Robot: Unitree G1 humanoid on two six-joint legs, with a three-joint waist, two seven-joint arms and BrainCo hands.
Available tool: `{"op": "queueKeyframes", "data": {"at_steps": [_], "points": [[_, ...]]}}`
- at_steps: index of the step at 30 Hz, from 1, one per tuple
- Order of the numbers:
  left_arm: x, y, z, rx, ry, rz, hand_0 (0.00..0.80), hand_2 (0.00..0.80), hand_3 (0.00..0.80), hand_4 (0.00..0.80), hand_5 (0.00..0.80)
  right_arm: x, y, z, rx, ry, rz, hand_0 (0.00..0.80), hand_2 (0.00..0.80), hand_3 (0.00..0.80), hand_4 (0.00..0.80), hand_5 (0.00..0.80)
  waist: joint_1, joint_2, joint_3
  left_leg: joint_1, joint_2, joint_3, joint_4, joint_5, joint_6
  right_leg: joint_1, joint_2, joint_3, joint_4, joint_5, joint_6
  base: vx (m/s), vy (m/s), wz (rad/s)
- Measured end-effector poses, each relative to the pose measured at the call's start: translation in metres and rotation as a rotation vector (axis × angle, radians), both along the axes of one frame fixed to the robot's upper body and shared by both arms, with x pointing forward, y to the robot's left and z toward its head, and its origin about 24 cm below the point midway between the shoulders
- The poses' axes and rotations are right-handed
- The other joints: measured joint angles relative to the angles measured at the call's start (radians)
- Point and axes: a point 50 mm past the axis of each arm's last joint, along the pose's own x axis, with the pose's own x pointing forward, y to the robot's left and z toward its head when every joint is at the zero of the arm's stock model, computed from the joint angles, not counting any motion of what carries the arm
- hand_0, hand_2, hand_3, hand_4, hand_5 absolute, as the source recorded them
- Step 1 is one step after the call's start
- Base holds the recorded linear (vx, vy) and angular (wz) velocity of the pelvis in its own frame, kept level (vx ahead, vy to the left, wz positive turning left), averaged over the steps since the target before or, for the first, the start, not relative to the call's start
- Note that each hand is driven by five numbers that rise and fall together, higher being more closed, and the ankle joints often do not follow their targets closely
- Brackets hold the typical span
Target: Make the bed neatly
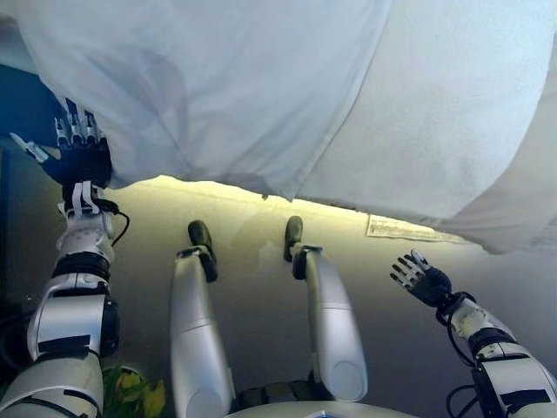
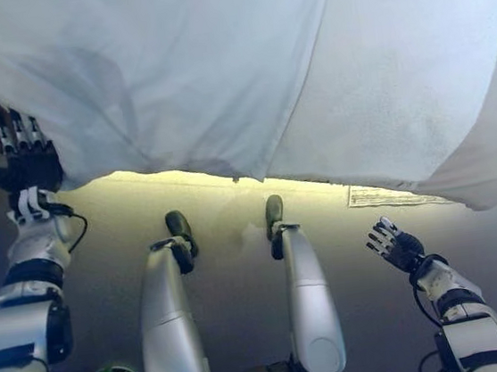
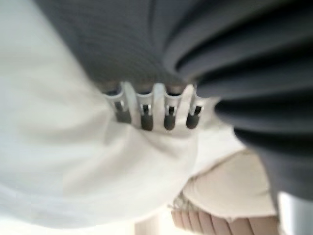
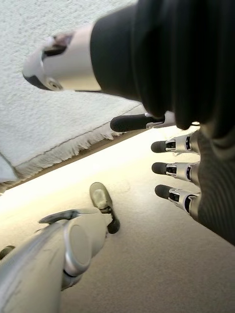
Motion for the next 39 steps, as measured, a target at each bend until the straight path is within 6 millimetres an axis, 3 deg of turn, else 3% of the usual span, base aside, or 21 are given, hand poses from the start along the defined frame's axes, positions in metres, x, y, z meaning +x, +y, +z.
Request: {"op": "queueKeyframes", "data": {"at_steps": [10, 18, 22, 32, 39], "points": [[-0.007, 0.012, -0.013, -0.034, 0.084, 0.053, 0.000, 0.000, 0.000, 0.000, 0.000, -0.002, 0.004, -0.003, 0.003, -0.015, 0.027, 0.000, 0.000, 0.000, 0.000, 0.000, -0.004, -0.001, -0.001, 0.000, 0.003, -0.001, 0.015, -0.008, 0.005, 0.003, -0.002, 0.001, 0.005, 0.001, 0.003, 0.001, -0.011, -0.01], [-0.031, 0.026, -0.051, -0.074, 0.215, 0.128, 0.000, 0.000, 0.000, 0.000, 0.000, -0.004, 0.015, -0.011, 0.023, -0.013, 0.030, 0.000, 0.000, 0.000, 0.000, 0.000, 0.020, 0.002, 0.000, 0.116, -0.027, 0.011, -0.101, 0.036, -0.005, 0.099, -0.022, -0.022, -0.057, 0.006, 0.004, -0.035, -0.053, 0.10], [-0.042, 0.036, -0.062, -0.107, 0.274, 0.180, 0.000, 0.000, 0.000, 0.000, 0.000, -0.002, 0.013, -0.008, 0.008, -0.017, 0.020, 0.000, 0.000, 0.000, 0.000, 0.000, 0.038, 0.010, 0.000, 0.149, -0.030, 0.003, -0.144, 0.049, -0.021, 0.131, -0.027, -0.040, -0.076, -0.001, -0.015, -0.016, 0.000, 0.12], [-0.053, 0.049, -0.065, -0.121, 0.318, 0.249, 0.000, 0.000, 0.000, 0.000, 0.000, -0.002, 0.007, -0.006, 0.000, -0.022, -0.012, 0.000, 0.000, 0.000, 0.000, 0.000, 0.052, 0.023, 0.007, 0.154, -0.044, -0.013, -0.187, 0.078, -0.027, 0.131, -0.039, -0.062, -0.070, -0.006, -0.019, -0.018, -0.006, 0.08], [-0.056, 0.045, -0.064, -0.085, 0.265, 0.219, 0.000, 0.000, 0.000, 0.000, 0.000, -0.004, 0.009, -0.008, 0.007, -0.024, -0.005, 0.000, 0.000, 0.000, 0.000, 0.000, 0.061, 0.032, 0.007, 0.174, -0.049, -0.010, -0.210, 0.084, -0.031, 0.144, -0.044, -0.065, -0.080, -0.011, -0.019, -0.006, -0.022, 0.01]]}}
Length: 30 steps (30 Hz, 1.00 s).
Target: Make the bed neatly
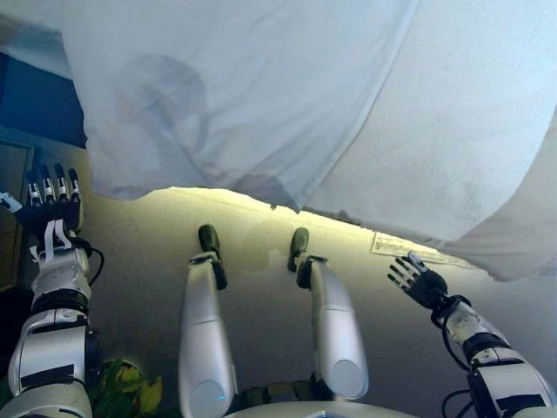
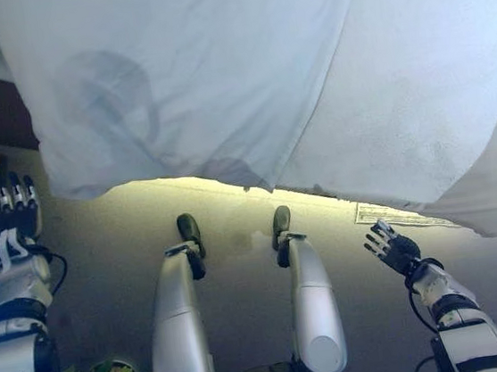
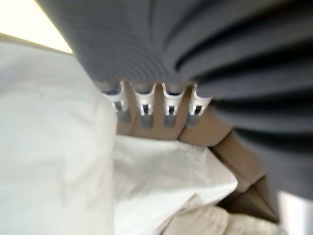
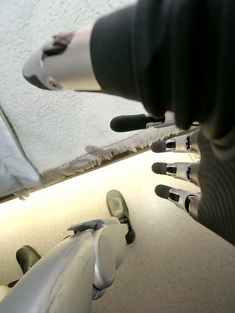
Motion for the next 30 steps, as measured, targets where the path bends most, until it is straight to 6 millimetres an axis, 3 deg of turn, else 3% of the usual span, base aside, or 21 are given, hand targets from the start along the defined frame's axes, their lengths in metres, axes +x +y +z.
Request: {"op": "queueKeyframes", "data": {"at_steps": [8, 15, 21, 27, 30], "points": [[0.001, -0.035, 0.013, 0.123, -0.287, -0.180, 0.000, 0.000, 0.000, 0.000, 0.000, -0.017, 0.000, -0.011, 0.003, 0.035, -0.010, 0.000, 0.000, 0.000, 0.000, 0.000, 0.022, 0.011, -0.001, 0.140, -0.016, 0.006, -0.157, 0.059, -0.020, 0.114, 0.000, -0.024, -0.094, 0.012, -0.009, 0.025, -0.033, 0.06], [0.023, -0.065, 0.060, 0.189, -0.508, -0.303, 0.000, 0.000, 0.000, 0.000, 0.000, -0.016, -0.002, -0.009, 0.007, 0.022, -0.020, 0.000, 0.000, 0.000, 0.000, 0.000, 0.019, 0.016, -0.001, 0.149, -0.017, 0.008, -0.177, 0.070, -0.023, 0.118, 0.002, -0.029, -0.102, 0.014, -0.012, 0.005, 0.001, 0.01], [0.039, -0.088, 0.089, 0.262, -0.575, -0.390, 0.000, 0.000, 0.000, 0.000, 0.000, -0.012, 0.000, -0.006, -0.007, 0.018, -0.023, 0.000, 0.000, 0.000, 0.000, 0.000, 0.012, 0.016, -0.001, 0.145, -0.006, 0.011, -0.170, 0.066, -0.028, 0.115, 0.014, -0.027, -0.105, 0.016, -0.014, 0.046, -0.019, -0.05], [0.044, -0.100, 0.089, 0.322, -0.550, -0.464, 0.000, 0.000, 0.000, 0.000, 0.000, -0.014, 0.008, -0.012, -0.002, 0.041, -0.003, 0.000, 0.000, 0.000, 0.000, 0.000, 0.011, 0.011, -0.002, 0.131, 0.021, 0.014, -0.146, 0.055, -0.036, 0.112, 0.039, -0.025, -0.111, 0.022, -0.024, 0.071, 0.007, -0.07], [0.046, -0.105, 0.092, 0.328, -0.552, -0.489, 0.000, 0.000, 0.000, 0.000, 0.000, -0.013, 0.010, -0.011, -0.003, 0.041, -0.001, 0.000, 0.000, 0.000, 0.000, 0.000, -0.011, 0.010, -0.003, 0.122, 0.023, 0.012, -0.135, 0.055, -0.035, 0.107, 0.039, -0.025, -0.105, 0.023, -0.024, 0.037, 0.022, 0.00]]}}
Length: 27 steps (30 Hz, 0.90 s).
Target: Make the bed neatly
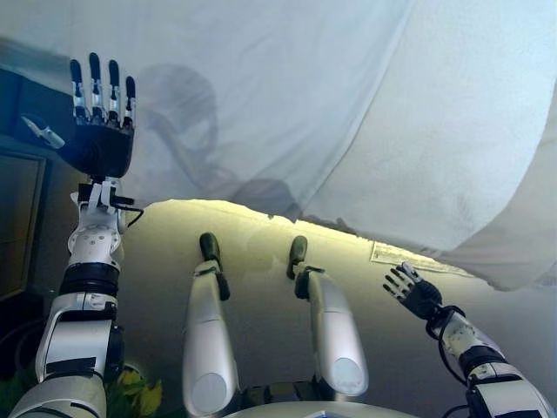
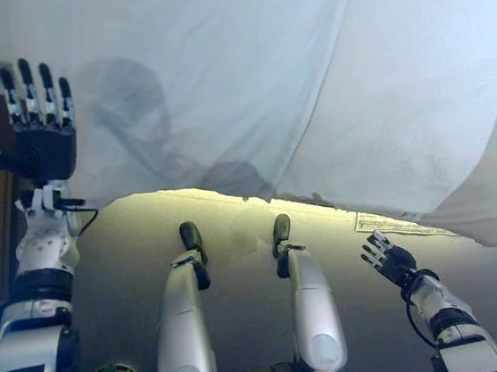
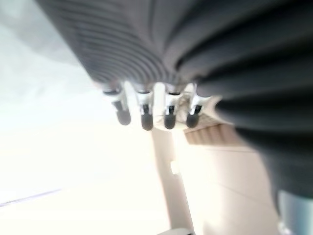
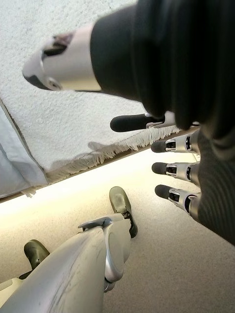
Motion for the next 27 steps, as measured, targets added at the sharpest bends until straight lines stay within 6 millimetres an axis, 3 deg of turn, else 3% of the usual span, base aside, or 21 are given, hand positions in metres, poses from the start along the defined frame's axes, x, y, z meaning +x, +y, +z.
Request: {"op": "queueKeyframes", "data": {"at_steps": [6, 13, 27], "points": [[0.012, -0.004, 0.020, 0.001, -0.031, -0.004, 0.000, 0.000, 0.000, 0.000, 0.000, 0.000, 0.000, 0.000, -0.006, 0.009, -0.003, 0.000, 0.000, 0.000, 0.000, 0.000, -0.012, -0.013, 0.000, -0.079, 0.020, -0.002, 0.064, -0.017, 0.004, -0.069, 0.015, 0.012, 0.026, 0.005, -0.003, 0.027, 0.045, -0.09], [0.018, 0.009, 0.010, -0.026, 0.060, 0.059, 0.000, 0.000, 0.000, 0.000, 0.000, 0.000, -0.002, 0.000, -0.005, 0.016, -0.027, 0.000, 0.000, 0.000, 0.000, 0.000, -0.059, -0.029, 0.000, -0.178, 0.031, -0.014, 0.151, -0.046, 0.014, -0.153, 0.018, 0.021, 0.079, 0.005, -0.002, -0.006, 0.050, -0.06], [0.020, 0.055, 0.001, -0.159, 0.282, 0.293, 0.000, 0.000, 0.000, 0.000, 0.000, -0.003, -0.014, 0.004, -0.006, -0.018, -0.022, 0.000, 0.000, 0.000, 0.000, 0.000, -0.057, -0.043, -0.006, -0.416, 0.047, -0.047, 0.333, -0.095, 0.039, -0.362, 0.019, 0.036, 0.213, -0.014, 0.005, -0.043, 0.030, -0.05]]}}
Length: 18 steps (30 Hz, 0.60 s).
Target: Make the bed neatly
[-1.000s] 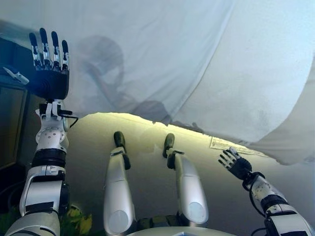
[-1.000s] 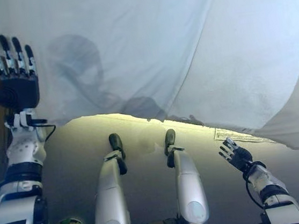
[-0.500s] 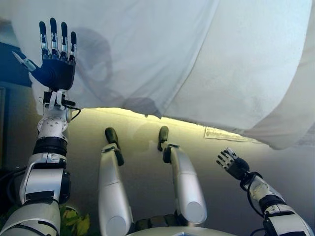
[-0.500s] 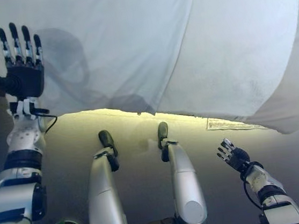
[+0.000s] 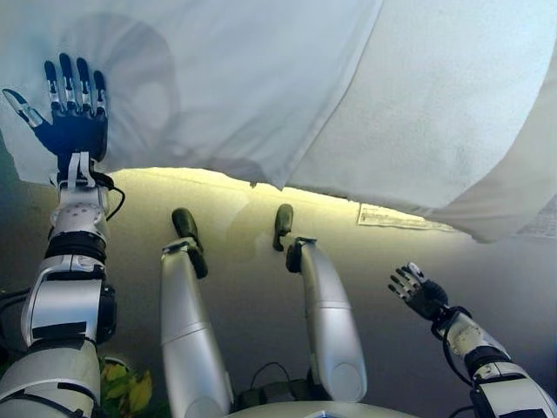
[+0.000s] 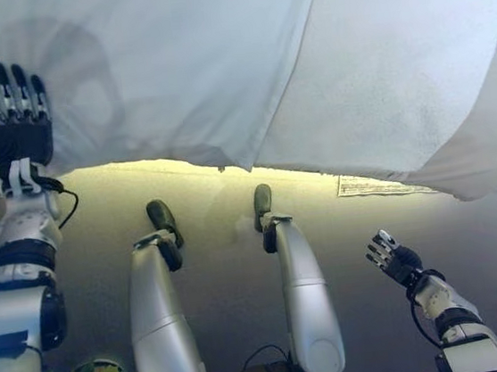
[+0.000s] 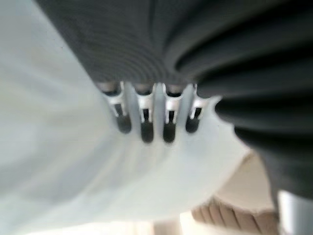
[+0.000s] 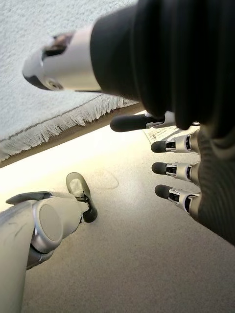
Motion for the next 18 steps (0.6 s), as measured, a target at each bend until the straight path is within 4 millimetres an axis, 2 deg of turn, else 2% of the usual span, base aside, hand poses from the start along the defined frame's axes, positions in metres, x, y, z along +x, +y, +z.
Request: {"op": "queueKeyframes", "data": {"at_steps": [4, 10, 18], "points": [[-0.005, 0.014, -0.001, -0.080, 0.024, 0.059, 0.000, 0.000, 0.000, 0.000, 0.000, 0.001, -0.007, 0.005, -0.015, -0.011, -0.004, 0.000, 0.000, 0.000, 0.000, 0.000, -0.001, 0.000, 0.000, -0.050, 0.000, -0.013, 0.021, 0.001, 0.004, -0.038, 0.000, -0.007, 0.013, 0.001, 0.001, -0.046, 0.001, 0.00], [-0.011, 0.031, -0.003, -0.103, 0.100, 0.130, 0.000, 0.000, 0.000, 0.000, 0.000, 0.003, -0.009, 0.008, -0.006, -0.036, -0.003, 0.000, 0.000, 0.000, 0.000, 0.000, 0.002, 0.000, 0.000, -0.079, -0.002, -0.029, 0.036, -0.002, 0.004, -0.050, 0.001, -0.022, 0.012, 0.004, -0.002, -0.037, -0.001, 0.02], [-0.034, 0.064, -0.007, -0.164, 0.115, 0.245, 0.000, 0.000, 0.000, 0.000, 0.000, 0.004, -0.012, 0.012, -0.006, -0.061, -0.010, 0.000, 0.000, 0.000, 0.000, 0.000, 0.015, 0.000, 0.000, -0.086, -0.005, -0.031, 0.032, -0.002, 0.004, -0.055, -0.004, -0.026, 0.008, 0.004, -0.001, 0.000, 0.000, 0.00]]}}
